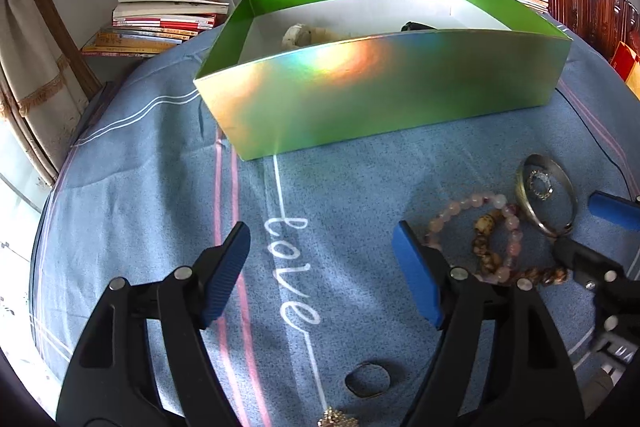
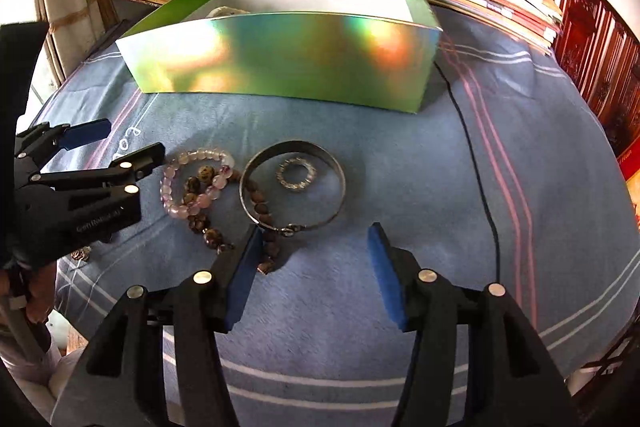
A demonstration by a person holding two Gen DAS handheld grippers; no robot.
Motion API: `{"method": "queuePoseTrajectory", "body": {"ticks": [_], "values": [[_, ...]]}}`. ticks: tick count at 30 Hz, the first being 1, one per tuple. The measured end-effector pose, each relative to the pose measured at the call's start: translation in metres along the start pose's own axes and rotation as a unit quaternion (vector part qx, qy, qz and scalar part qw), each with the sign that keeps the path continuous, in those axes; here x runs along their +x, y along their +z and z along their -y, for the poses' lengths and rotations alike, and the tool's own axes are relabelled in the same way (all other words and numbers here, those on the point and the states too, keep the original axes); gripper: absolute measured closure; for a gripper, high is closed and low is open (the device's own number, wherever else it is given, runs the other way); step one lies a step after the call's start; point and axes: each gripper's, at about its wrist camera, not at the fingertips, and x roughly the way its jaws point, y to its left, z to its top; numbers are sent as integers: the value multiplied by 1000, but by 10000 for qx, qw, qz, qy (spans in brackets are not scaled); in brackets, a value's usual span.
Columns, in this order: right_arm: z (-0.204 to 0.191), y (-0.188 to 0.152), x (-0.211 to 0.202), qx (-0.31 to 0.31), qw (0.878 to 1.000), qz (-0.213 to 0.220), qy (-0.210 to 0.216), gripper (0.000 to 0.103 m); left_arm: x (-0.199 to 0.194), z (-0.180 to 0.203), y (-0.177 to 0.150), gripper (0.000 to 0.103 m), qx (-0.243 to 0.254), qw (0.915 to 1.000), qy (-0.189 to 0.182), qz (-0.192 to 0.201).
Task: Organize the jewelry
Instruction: 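Withdraw both tools from the box toward the remaining jewelry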
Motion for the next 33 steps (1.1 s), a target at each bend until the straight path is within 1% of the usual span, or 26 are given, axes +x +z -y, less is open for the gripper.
{"method": "queuePoseTrajectory", "body": {"ticks": [4, 8, 12, 15, 17, 19, 21, 23, 26, 28, 31, 33], "values": [[8, -3, -4, 65, 10000, -2, -47, 48, -2, -2, -1, 29, -46, 10000, 29, -6], [9, -3, -1, 110, 9999, -41, -12, 48, -15, -2, 0, 29, -94, 9997, -163, 146], [4, -3, 0, 31, 10000, -27, -84, 47, -25, 13, -1, 29, 206, 9988, -377, 252], [3, -4, 0, 9, 10000, -19, -87, 47, -18, 24, -2, 29, 383, 9985, -368, 129], [3, -4, 1, 4, 10000, -10, -78, 47, -13, 27, -4, 29, 419, 9983, -412, 27], [4, -4, 1, -18, 10000, -1, -93, 45, -10, 26, -5, 29, 417, 9983, -410, 21], [7, -5, 1, -6, 9999, -6, -145, 40, -9, 24, -4, 28, 399, 9986, -337, 9], [11, -6, 1, 21, 9998, -16, -205, 38, -8, 20, -4, 26, 333, 9991, -256, -8], [23, -7, 0, 124, 9988, 0, -471, 38, -6, 7, -6, 26, 183, 9998, -85, -23], [33, -8, 0, 252, 9981, 5, -566, 37, -5, 1, -7, 25, 68, 10000, -46, -43], [49, -7, -1, 497, 9948, 72, -890, 37, -4, -10, -8, 24, -55, 10000, 12, -58], [55, -7, 0, 622, 9934, 122, -953, 37, -5, -13, -8, 24, -100, 9999, 27, -66]]}}
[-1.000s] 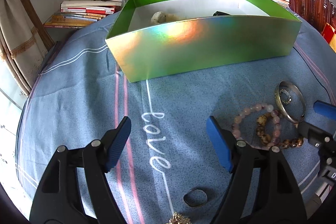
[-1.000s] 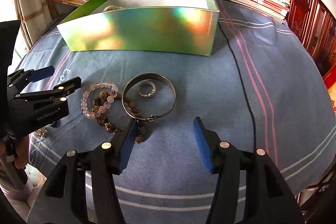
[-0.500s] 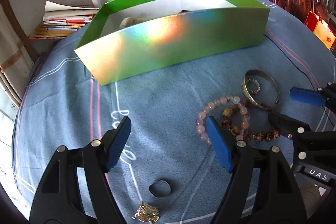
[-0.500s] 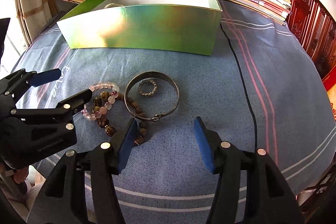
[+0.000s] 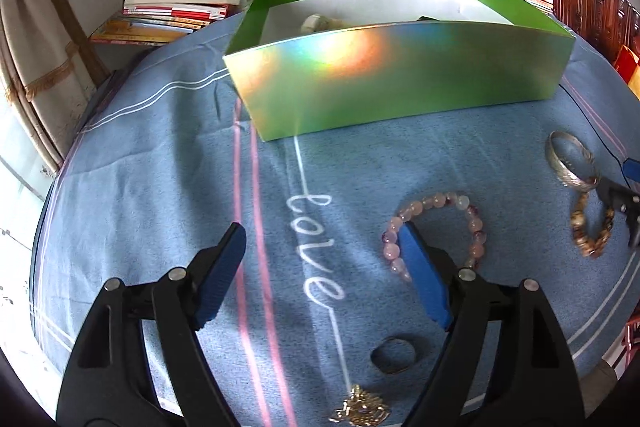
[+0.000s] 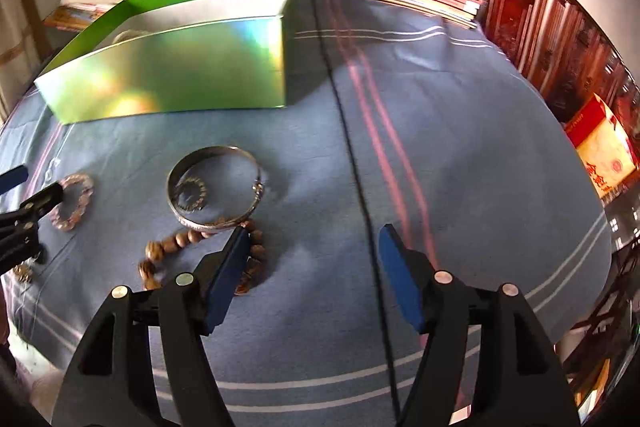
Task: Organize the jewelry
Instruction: 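Withdraw both tools from the box toward the remaining jewelry, then move right tool to the dark wooden bead bracelet while left tool approaches the pink bead bracelet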
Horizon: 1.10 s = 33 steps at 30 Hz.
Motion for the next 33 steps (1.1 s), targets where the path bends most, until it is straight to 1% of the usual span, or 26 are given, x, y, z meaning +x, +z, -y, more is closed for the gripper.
{"method": "queuePoseTrajectory", "body": {"ticks": [4, 7, 8, 9, 10, 11, 12, 14, 16, 18, 19, 22, 25, 28, 30, 33], "values": [[1, 0, 1, -18, 10000, 33, 50, 38, -2, 0, -1, 24, -4, 10000, 45, 16], [-13, -6, -4, -350, 9989, 9, 316, 48, -3, 1, -3, 24, 16, 10000, 67, 28], [-16, -6, -5, -421, 9986, 24, 318, 54, -3, 1, -3, 24, 13, 10000, 57, 32], [-19, -7, -7, -515, 9981, 50, 345, 65, -3, 1, -5, 24, 12, 10000, 48, 41], [-22, -8, -8, -602, 9972, 56, 437, 73, -3, 0, -5, 26, 6, 10000, 23, 50], [-25, -9, -9, -665, 9967, 60, 453, 83, -4, 0, -6, 27, 1, 10000, -11, 55], [-26, -9, -10, -695, 9968, 72, 388, 89, -4, 0, -7, 30, 2, 10000, -32, 59], [-24, -9, -9, -679, 9973, 103, 252, 95, -6, 1, -8, 35, 9, 10000, -65, 73], [-17, -8, -8, -517, 9982, 116, 271, 95, -6, -1, -8, 47, -12, 9999, -98, 76], [-10, -7, -7, -342, 9987, 124, 344, 95, -6, -4, -9, 53, -76, 9999, -102, 66], [-8, -4, -8, -248, 9989, 166, 366, 95, -6, -5, -9, 54, -105, 9999, -84, 59], [-11, 3, -18, -146, 9975, 388, 568, 95, -5, -5, -8, 53, -122, 9999, -60, 50], [-29, 12, -33, -352, 9943, 640, 781, 95, -5, -3, -8, 53, -78, 9999, 25, 79], [-48, 22, -47, -573, 9896, 843, 1013, 95, -5, -4, -9, 52, -98, 9999, 19, 85], [-54, 27, -54, -649, 9880, 952, 1032, 95, -5, -5, -9, 49, -134, 9999, 10, 84], [-46, 32, -54, -540, 9904, 958, 843, 95, -5, -8, -10, 47, -171, 9998, -16, 91]]}}
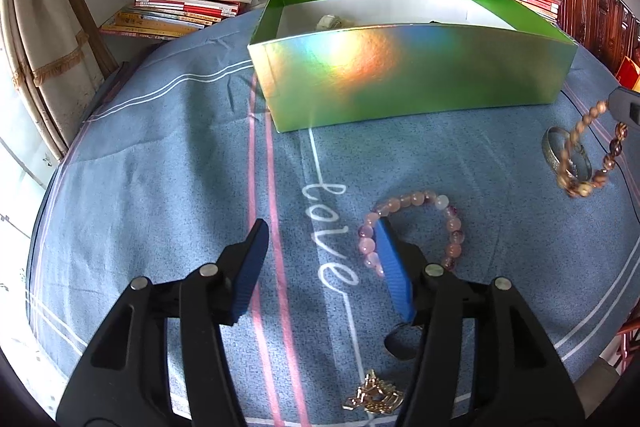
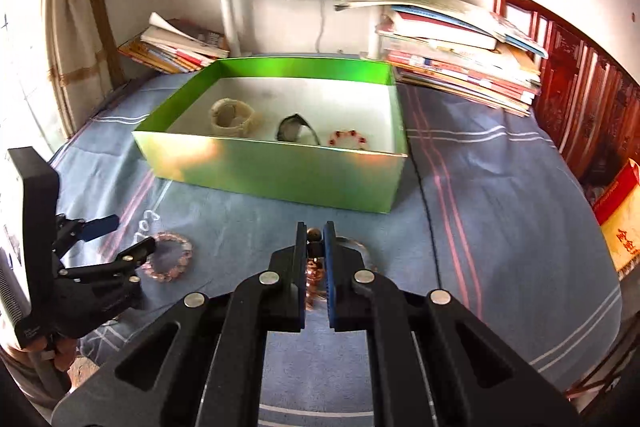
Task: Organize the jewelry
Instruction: 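Move right tool to the dark wooden bead bracelet while left tool approaches the pink bead bracelet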
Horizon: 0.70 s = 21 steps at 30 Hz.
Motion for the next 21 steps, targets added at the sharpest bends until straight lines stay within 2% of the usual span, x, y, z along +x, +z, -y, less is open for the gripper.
{"method": "queuePoseTrajectory", "body": {"ticks": [4, 10, 11, 14, 18, 21], "values": [[32, -14, 5, 335, 9987, -248, -297, 95, 0, -2, -1, 46, -16, 10000, -18, 10], [81, -40, 25, 792, 9903, -756, -851, 95, 0, -2, -2, 43, -37, 10000, 48, 16], [84, -43, 27, 823, 9898, -788, -849, 92, 0, -2, -1, 42, -35, 10000, 64, 16], [84, -47, 32, 856, 9893, -904, -765, 72, 0, -1, -1, 40, -29, 9999, 118, 11], [73, -50, 31, 765, 9900, -892, -778, 71, 0, -2, -1, 39, -43, 9999, 126, -1], [59, -48, 21, 535, 9939, -781, -572, 71, -1, -2, -1, 39, -32, 9999, 132, 4]]}}
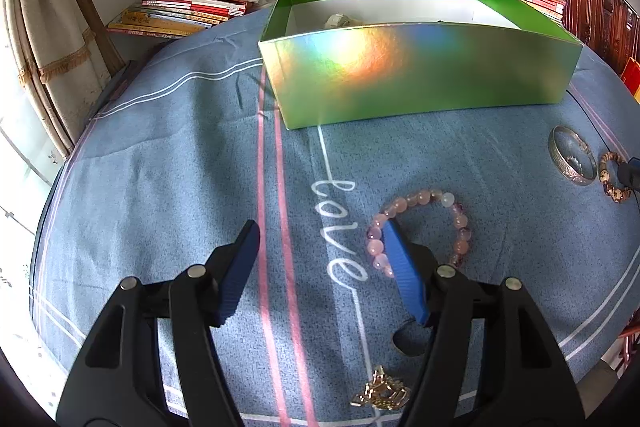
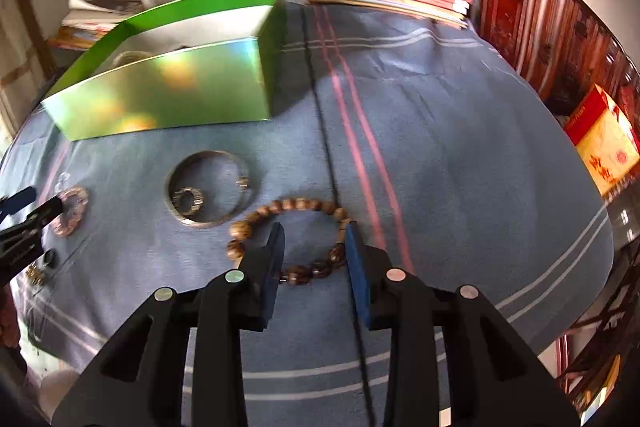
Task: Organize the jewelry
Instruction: 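Move right tool to the dark wooden bead bracelet while left tool approaches the pink bead bracelet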
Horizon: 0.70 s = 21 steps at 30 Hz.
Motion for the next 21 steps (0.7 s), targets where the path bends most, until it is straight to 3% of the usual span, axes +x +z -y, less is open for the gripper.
{"method": "queuePoseTrajectory", "body": {"ticks": [7, 21], "values": [[-33, -6, 1, -600, 9976, -97, 323, 71, 0, 0, -1, 39, -17, 10000, 6, 4], [-28, -2, 13, -363, 9989, -37, 294, 70, -5, 5, -3, 44, 29, 9997, -219, -56]]}}
